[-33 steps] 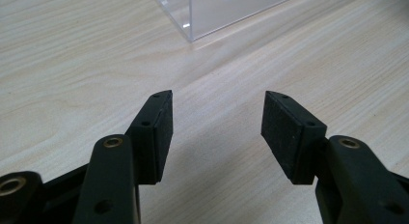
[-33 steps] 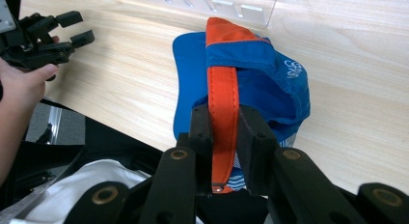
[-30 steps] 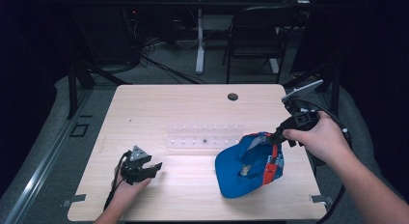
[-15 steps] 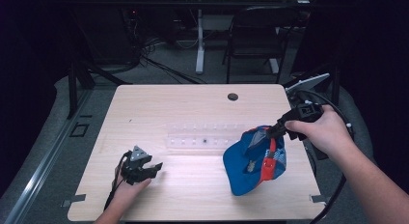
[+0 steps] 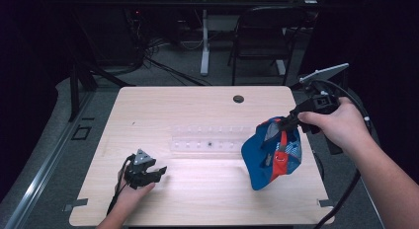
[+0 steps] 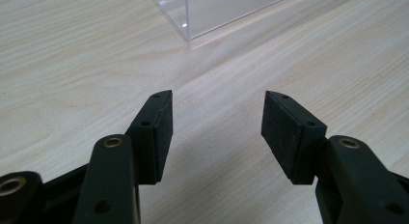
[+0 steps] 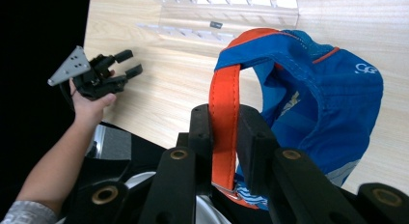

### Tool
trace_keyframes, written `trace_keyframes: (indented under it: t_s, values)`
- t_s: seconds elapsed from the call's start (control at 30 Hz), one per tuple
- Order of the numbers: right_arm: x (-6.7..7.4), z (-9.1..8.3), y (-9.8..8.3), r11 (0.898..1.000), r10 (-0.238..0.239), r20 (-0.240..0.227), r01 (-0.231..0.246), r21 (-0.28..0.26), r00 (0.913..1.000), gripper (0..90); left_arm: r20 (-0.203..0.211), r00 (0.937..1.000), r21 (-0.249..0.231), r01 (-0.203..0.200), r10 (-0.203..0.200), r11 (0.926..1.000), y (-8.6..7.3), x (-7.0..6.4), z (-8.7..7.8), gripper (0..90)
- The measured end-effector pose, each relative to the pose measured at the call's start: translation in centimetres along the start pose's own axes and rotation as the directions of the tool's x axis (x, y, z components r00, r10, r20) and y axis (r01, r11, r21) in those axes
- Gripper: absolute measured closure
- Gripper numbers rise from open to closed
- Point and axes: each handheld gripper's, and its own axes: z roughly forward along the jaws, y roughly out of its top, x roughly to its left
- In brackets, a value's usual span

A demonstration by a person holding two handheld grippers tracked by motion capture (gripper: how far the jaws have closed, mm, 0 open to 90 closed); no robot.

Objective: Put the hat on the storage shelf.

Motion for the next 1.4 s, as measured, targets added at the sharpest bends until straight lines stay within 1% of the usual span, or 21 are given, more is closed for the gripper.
trace_keyframes:
  t_s: [0.07,0.1,0.27,0.3,0.43,0.47,0.57,0.73,0.77,0.83,0.93,1.0,1.03,1.1,1.13,1.17,1.2,1.27,1.33,1.37,1.4]
  values:
    - [0.0,-0.1,0.1,1.0,0.002,-0.005,-0.002,-0.001,1.0,77.6,-0.001,1.0,0.0,0.0,0.0,1.0,0.0,0.0,0.0,45.2]
    - [0.2,-0.2,0.2,1.0,0.008,-0.014,-0.008,-0.012,0.9999,77.6,-0.001,1.0,0.001,-0.003,0.003,1.0,0.0,0.0,0.0,45.1]
    - [0.6,-0.3,0.6,1.0,0.0,-0.032,0.0,-0.01,0.9995,77.6,-0.001,1.0,0.002,-0.004,0.004,1.0,0.0,-0.1,0.0,45.2]
    - [0.9,-0.2,0.7,1.0,-0.002,-0.037,0.001,-0.02,0.9993,77.6,0.0,1.0,0.002,-0.003,0.003,1.0,0.0,-0.1,0.0,45.2]
    - [1.2,-0.3,1.0,1.0,-0.014,-0.037,0.014,-0.002,0.9992,77.6,0.0,1.0,0.002,-0.005,0.005,1.0,0.0,-0.1,0.0,45.1]
    - [1.4,-0.4,1.2,1.0,-0.011,-0.047,0.011,-0.015,0.9988,77.6,0.001,1.0,0.001,-0.005,0.005,1.0,0.0,-0.1,0.0,45.2]
    - [1.7,-0.7,1.5,0.999,-0.01,-0.054,0.009,-0.031,0.9985,77.6,-0.002,1.0,-0.006,-0.006,0.006,1.0,0.0,-0.1,0.1,45.2]
    - [2.0,-1.3,2.1,0.999,-0.015,-0.065,0.012,-0.036,0.9978,77.6,0.004,1.0,0.001,-0.009,0.009,1.0,0.0,-0.2,0.0,45.2]
    - [2.2,-1.2,2.2,0.999,-0.01,-0.069,0.007,-0.047,0.9976,77.6,0.005,0.9999,0.002,-0.01,0.01,0.9999,0.0,-0.2,0.0,45.2]
    - [2.2,-1.3,2.3,0.999,-0.014,-0.067,0.012,-0.04,0.9977,77.6,0.005,0.9999,0.002,-0.011,0.011,0.9999,0.0,-0.2,0.0,45.2]
    - [2.6,-1.4,2.8,0.999,-0.016,-0.082,0.012,-0.05,0.9965,77.6,0.006,1.0,0.003,-0.008,0.008,1.0,0.0,-0.3,0.0,45.1]
    - [2.7,-1.4,3.0,0.999,-0.019,-0.083,0.015,-0.049,0.9964,77.6,0.007,0.9999,0.002,-0.008,0.008,1.0,0.1,-0.3,0.0,45.2]
    - [2.8,-1.3,3.1,0.998,-0.02,-0.087,0.015,-0.064,0.996,77.6,0.007,0.9999,0.002,-0.008,0.008,1.0,0.1,-0.3,0.0,45.2]
    - [3.0,-1.4,3.3,0.998,-0.014,-0.093,0.008,-0.059,0.9956,77.6,0.007,0.9999,0.001,-0.009,0.009,1.0,0.1,-0.3,0.0,45.2]
    - [3.1,-1.4,3.6,0.998,-0.027,-0.092,0.021,-0.064,0.9954,77.6,0.007,0.9999,0.0,-0.009,0.009,1.0,0.1,-0.3,0.0,45.2]
    - [3.1,-1.4,3.6,0.998,-0.027,-0.092,0.021,-0.064,0.9954,77.6,0.007,0.9999,0.0,-0.009,0.009,1.0,0.1,-0.3,0.0,45.2]
    - [3.2,-1.4,3.7,0.998,-0.024,-0.092,0.019,-0.061,0.9955,77.6,0.008,0.9999,-0.001,-0.01,0.01,0.9999,0.1,-0.3,0.0,45.2]
    - [3.3,-1.3,4.0,0.997,-0.017,-0.098,0.01,-0.075,0.9951,77.6,0.008,0.9999,-0.003,-0.012,0.012,0.9999,0.1,-0.3,0.0,45.2]
    - [3.3,-1.3,4.3,0.998,-0.024,-0.099,0.017,-0.067,0.9948,77.6,0.009,0.9999,-0.003,-0.012,0.012,0.9999,0.1,-0.3,0.0,45.2]
    - [3.5,-1.2,4.4,0.998,-0.008,-0.105,0.0,-0.069,0.9945,77.6,0.009,0.9999,-0.003,-0.012,0.012,0.9999,0.1,-0.3,0.0,45.2]
    - [3.6,-1.1,4.7,0.997,-0.02,-0.105,0.013,-0.073,0.9943,77.6,0.01,0.9999,-0.003,-0.012,0.012,0.9999,0.1,-0.3,0.0,45.2]
